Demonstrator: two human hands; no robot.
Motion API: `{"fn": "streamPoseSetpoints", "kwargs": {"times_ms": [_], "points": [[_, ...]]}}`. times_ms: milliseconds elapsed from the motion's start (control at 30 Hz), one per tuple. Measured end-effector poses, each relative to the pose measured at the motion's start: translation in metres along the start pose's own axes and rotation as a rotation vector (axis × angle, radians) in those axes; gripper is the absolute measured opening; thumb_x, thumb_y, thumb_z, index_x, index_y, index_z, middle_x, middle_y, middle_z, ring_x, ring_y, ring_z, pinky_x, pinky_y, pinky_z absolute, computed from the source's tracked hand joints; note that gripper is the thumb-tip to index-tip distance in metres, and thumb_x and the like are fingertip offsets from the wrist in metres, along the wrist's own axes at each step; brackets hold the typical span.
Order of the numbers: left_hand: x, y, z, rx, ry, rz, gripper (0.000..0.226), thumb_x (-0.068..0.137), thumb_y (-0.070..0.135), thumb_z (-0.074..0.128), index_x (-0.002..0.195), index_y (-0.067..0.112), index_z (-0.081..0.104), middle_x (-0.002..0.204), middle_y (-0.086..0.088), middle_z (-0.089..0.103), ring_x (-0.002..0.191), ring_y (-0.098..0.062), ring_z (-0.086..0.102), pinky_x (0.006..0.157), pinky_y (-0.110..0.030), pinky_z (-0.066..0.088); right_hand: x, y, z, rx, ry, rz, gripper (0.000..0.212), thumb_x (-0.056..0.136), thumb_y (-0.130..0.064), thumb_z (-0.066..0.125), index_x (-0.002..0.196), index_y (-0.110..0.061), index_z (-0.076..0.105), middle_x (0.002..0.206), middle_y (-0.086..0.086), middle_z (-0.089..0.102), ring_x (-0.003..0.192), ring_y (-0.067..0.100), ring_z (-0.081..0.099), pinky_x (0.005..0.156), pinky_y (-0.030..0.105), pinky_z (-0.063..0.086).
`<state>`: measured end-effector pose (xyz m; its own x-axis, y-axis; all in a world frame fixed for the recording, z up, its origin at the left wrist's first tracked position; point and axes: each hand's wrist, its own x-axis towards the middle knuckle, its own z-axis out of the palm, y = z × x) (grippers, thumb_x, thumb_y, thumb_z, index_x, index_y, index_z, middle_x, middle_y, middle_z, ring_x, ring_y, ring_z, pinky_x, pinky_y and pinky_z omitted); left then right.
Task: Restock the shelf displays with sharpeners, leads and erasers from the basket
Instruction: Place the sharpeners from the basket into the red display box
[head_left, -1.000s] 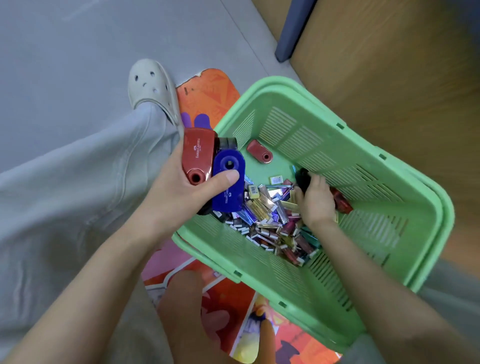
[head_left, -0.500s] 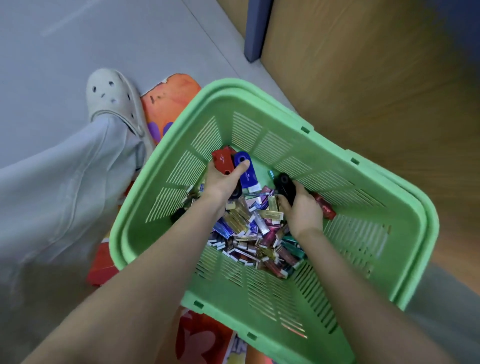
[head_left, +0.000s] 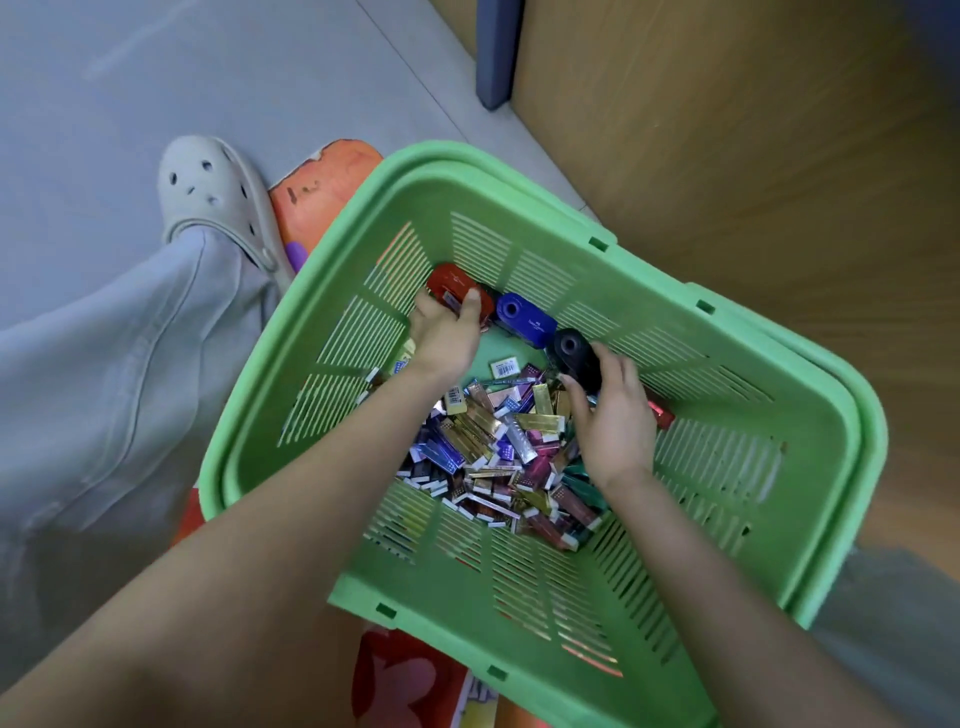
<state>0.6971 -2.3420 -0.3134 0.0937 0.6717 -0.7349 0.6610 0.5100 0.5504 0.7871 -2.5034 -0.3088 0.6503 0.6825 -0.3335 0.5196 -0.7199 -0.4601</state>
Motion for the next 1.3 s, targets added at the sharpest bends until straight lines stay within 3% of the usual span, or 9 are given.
{"fn": "streamPoseSetpoints", "kwargs": {"times_ms": [67, 167, 333, 567, 733, 833, 1000, 1133, 1300], "points": [[-0.008, -0.016, -0.011, 0.238, -0.106, 0.077, 0.061, 0.098, 0.038, 0.043, 0.145, 0.007, 0.02, 0.143, -0.019, 0.037, 0.13, -0.036, 0.04, 0.108, -0.045, 0.034, -0.003, -0.003, -0.006, -0.01, 0.019, -0.019, 0.054, 0.096, -0.04, 0.048, 0.143, -0.014, 0.038, 0.13, 0.009, 0.049, 0.109, 0.022, 0.054, 0.077, 0.03, 0.047], [-0.02, -0.038, -0.023, 0.635, -0.272, 0.144, 0.06, 0.094, 0.036, 0.054, 0.14, 0.01, 0.025, 0.124, -0.015, 0.051, 0.111, -0.033, 0.053, 0.098, -0.047, 0.043, -0.007, -0.006, -0.012, -0.001, 0.009, -0.054, 0.057, 0.094, -0.043, 0.049, 0.143, -0.015, 0.039, 0.13, 0.008, 0.052, 0.117, 0.021, 0.049, 0.086, 0.03, 0.045], [-0.027, -0.041, -0.026, 0.857, -0.285, 0.206, 0.085, 0.088, 0.036, 0.064, 0.148, 0.007, 0.01, 0.138, -0.016, 0.044, 0.125, -0.032, 0.045, 0.105, -0.047, 0.035, 0.006, -0.022, -0.017, 0.12, -0.014, -0.051, 0.052, 0.093, -0.033, 0.058, 0.137, -0.01, 0.044, 0.134, 0.006, 0.053, 0.123, 0.02, 0.049, 0.102, 0.03, 0.039], [-0.017, -0.035, -0.039, 0.924, -0.315, 0.172, 0.066, 0.098, 0.036, 0.045, 0.15, 0.011, 0.015, 0.151, -0.013, 0.03, 0.126, -0.032, 0.046, 0.102, -0.044, 0.041, 0.019, -0.045, 0.006, 0.138, -0.215, -0.152, 0.051, 0.096, -0.018, 0.054, 0.144, -0.013, 0.036, 0.14, 0.008, 0.048, 0.123, 0.021, 0.049, 0.107, 0.038, 0.04], [-0.038, -0.031, -0.033, 0.876, -0.102, 0.592, 0.029, 0.095, 0.015, 0.047, 0.122, 0.005, 0.045, 0.121, -0.013, 0.049, 0.11, -0.027, 0.048, 0.096, -0.038, 0.04, -0.002, 0.007, 0.0, -0.088, -0.015, 0.092, 0.04, 0.099, -0.018, 0.047, 0.138, -0.009, 0.042, 0.132, 0.008, 0.05, 0.125, 0.02, 0.044, 0.112, 0.032, 0.028], [-0.039, -0.029, -0.018, 0.827, -0.325, 0.674, 0.034, 0.098, 0.02, 0.045, 0.13, 0.01, 0.045, 0.13, -0.008, 0.048, 0.118, -0.023, 0.047, 0.1, -0.034, 0.039, -0.002, 0.029, -0.006, -0.148, -0.072, 0.163, 0.045, 0.098, -0.009, 0.046, 0.141, -0.007, 0.036, 0.137, 0.01, 0.046, 0.13, 0.021, 0.04, 0.113, 0.029, 0.023], [-0.031, -0.035, 0.007, 0.938, -0.605, 0.545, 0.055, 0.102, 0.029, 0.039, 0.15, 0.013, 0.019, 0.157, -0.007, 0.02, 0.143, -0.022, 0.02, 0.114, -0.032, 0.02, -0.005, 0.036, -0.005, -0.2, -0.073, 0.262, 0.059, 0.085, 0.012, 0.051, 0.14, 0.0, 0.034, 0.135, 0.018, 0.043, 0.126, 0.028, 0.041, 0.112, 0.031, 0.03], [-0.027, -0.039, 0.02, 0.983, -0.603, 0.546, 0.06, 0.1, 0.039, 0.038, 0.151, 0.015, 0.017, 0.158, -0.006, 0.016, 0.146, -0.019, 0.009, 0.117, -0.038, 0.015, -0.004, 0.04, -0.007, -0.08, -0.116, 0.446, 0.044, 0.091, -0.009, 0.06, 0.132, -0.002, 0.046, 0.128, 0.018, 0.051, 0.114, 0.031, 0.054, 0.1, 0.038, 0.046], [-0.029, -0.043, 0.027, 0.863, -0.548, 0.523, 0.046, 0.098, 0.041, 0.043, 0.136, 0.016, 0.043, 0.14, -0.007, 0.042, 0.135, -0.022, 0.029, 0.108, -0.037, 0.029, -0.005, 0.027, -0.015, 0.055, -0.06, 0.409, 0.036, 0.095, -0.02, 0.056, 0.13, -0.01, 0.053, 0.103, 0.009, 0.068, 0.078, 0.023, 0.067, 0.072, 0.036, 0.058]]}}
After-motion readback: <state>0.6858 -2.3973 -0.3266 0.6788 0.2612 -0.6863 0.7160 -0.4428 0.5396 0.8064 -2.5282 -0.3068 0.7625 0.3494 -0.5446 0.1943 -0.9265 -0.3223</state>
